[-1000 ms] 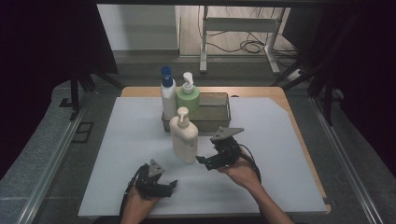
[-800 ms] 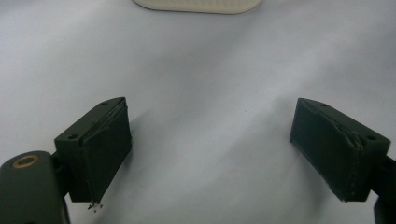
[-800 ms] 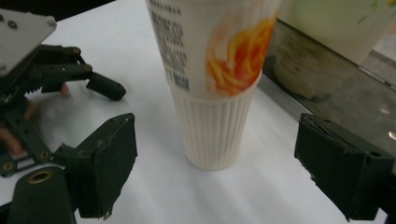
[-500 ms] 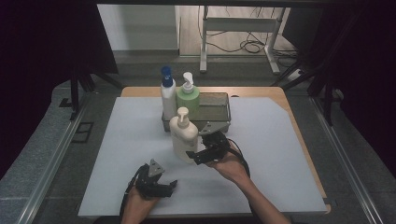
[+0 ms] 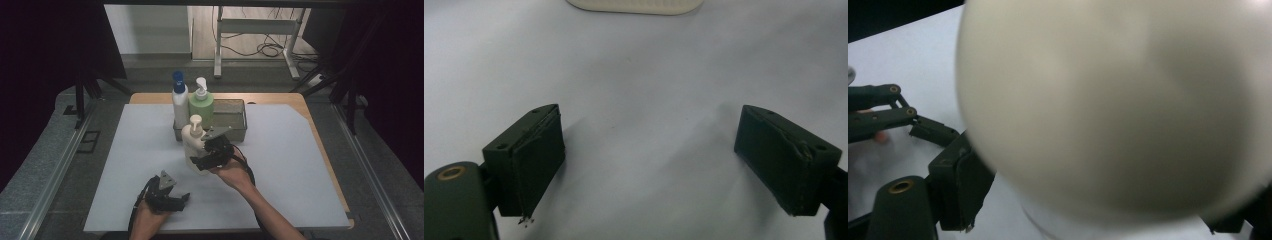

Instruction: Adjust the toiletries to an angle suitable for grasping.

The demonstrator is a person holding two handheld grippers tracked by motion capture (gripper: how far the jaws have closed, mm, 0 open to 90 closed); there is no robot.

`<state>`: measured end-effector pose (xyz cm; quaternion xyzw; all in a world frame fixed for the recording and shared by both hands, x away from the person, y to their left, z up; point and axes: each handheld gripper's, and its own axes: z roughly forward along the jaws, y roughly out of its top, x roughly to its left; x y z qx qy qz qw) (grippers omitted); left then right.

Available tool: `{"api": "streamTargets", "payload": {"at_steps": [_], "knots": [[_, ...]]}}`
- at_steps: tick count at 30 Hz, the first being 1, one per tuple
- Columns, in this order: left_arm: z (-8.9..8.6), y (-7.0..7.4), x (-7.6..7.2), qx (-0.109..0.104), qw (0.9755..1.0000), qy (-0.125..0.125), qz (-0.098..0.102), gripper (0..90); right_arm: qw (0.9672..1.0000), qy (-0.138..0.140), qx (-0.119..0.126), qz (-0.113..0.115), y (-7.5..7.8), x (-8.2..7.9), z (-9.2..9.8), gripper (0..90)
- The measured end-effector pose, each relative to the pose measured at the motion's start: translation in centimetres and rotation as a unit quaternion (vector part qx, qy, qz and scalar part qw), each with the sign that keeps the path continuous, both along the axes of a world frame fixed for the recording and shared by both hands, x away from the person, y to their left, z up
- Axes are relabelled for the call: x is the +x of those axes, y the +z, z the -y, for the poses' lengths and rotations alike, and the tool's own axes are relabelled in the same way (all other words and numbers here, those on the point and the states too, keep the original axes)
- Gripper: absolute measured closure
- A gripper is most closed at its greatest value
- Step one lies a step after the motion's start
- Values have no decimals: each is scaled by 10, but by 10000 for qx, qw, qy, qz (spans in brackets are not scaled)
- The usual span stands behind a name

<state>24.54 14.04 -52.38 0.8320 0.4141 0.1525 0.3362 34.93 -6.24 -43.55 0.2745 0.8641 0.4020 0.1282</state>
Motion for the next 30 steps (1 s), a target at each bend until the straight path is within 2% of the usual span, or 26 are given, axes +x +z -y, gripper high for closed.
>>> {"api": "streamTargets", "payload": {"at_steps": [9, 18, 23, 27, 30], "knots": [[0, 0, 0, 3, 10000, 0, 0, 120, 9999, -48, -36, 91, -1, 4, -11, 221], [0, 0, 0, 1, 10000, 1, 1, 120, 9998, -114, -49, 182, 0, 5, -13, 361], [0, 0, 0, 2, 10000, 0, 0, 120, 9997, -108, -63, 212, 1, 4, -12, 374], [0, 0, 0, 4, 10000, -1, 1, 120, 9999, -101, 28, 135, 1, 5, -11, 387], [0, 0, 0, 5, 10000, -1, 0, 120, 9999, -72, 0, 137, 1, 4, -10, 389]]}}
